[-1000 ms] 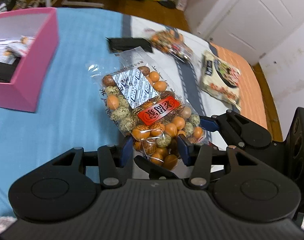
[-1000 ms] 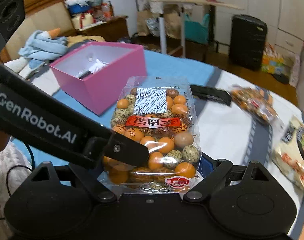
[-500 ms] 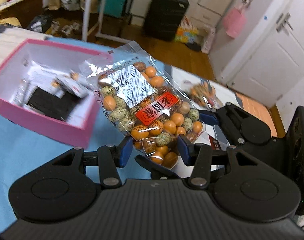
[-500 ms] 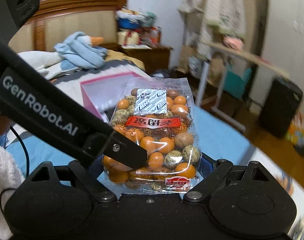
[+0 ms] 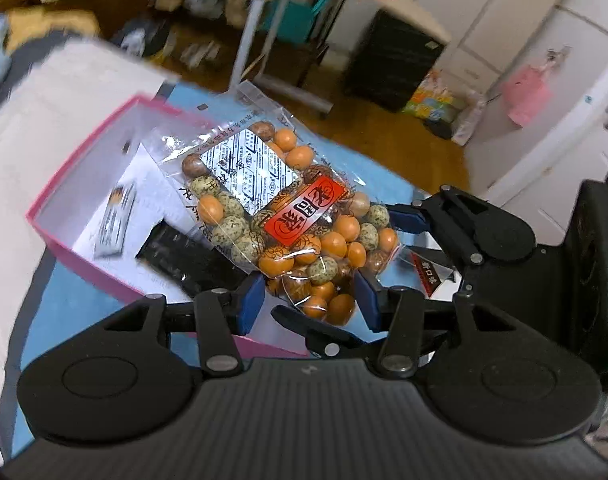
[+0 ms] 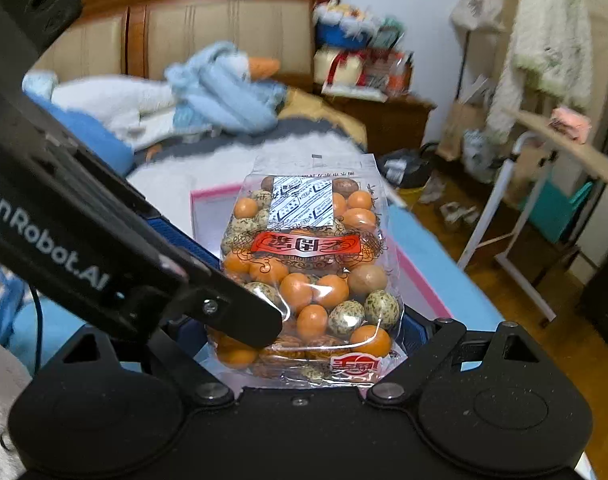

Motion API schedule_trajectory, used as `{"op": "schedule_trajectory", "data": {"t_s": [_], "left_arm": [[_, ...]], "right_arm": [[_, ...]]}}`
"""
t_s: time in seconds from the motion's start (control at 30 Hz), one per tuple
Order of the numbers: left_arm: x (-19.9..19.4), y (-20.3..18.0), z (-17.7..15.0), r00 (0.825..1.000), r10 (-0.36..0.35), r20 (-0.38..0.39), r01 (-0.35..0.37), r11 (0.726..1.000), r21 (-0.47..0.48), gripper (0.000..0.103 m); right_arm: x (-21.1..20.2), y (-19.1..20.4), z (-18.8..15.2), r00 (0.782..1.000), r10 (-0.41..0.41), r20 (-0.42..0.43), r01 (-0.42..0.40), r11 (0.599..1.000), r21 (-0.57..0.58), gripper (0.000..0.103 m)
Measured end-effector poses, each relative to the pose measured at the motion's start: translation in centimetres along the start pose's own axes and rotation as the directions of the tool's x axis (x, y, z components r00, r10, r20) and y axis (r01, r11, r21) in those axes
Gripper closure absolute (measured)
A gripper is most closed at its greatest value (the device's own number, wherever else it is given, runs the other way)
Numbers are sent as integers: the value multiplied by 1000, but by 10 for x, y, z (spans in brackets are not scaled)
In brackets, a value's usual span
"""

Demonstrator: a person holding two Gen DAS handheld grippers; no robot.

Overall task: Organize snacks
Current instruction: 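Lower the egg bag into the box and open the left tool, then reach the left tool to the black packet and grasp it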

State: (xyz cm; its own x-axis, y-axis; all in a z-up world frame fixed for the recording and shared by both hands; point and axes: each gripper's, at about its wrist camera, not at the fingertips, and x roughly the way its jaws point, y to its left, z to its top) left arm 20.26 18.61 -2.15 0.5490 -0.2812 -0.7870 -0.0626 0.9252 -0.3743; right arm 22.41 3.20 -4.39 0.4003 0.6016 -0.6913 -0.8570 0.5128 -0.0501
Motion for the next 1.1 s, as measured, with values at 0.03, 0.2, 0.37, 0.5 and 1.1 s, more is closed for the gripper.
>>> {"op": "schedule_trajectory", "data": {"t_s": [0.03, 0.2, 0.37, 0.5, 1.1], "left_arm": [[5, 4, 0, 1000, 3, -15, -3, 1000, -24, 56], [34, 10, 11, 996, 59, -72, -60, 998, -9, 54], [45, 14, 3, 991, 98, -86, -98, 995, -3, 52], [57, 24, -1, 989, 83, -119, -89, 995, -44, 52], [16, 6, -5, 995, 102, -20, -101, 994, 37, 37]], "right_arm": [[10, -2, 2, 1000, 8, -23, -8, 1000, 20, 9], [42, -8, -5, 999, 29, -31, -27, 998, 64, 9], [54, -7, -13, 997, 70, -34, -69, 997, 24, 9], [62, -8, -16, 993, 97, -68, -97, 995, 3, 9], [5, 0, -17, 994, -41, -105, 35, 997, -64, 7]]}}
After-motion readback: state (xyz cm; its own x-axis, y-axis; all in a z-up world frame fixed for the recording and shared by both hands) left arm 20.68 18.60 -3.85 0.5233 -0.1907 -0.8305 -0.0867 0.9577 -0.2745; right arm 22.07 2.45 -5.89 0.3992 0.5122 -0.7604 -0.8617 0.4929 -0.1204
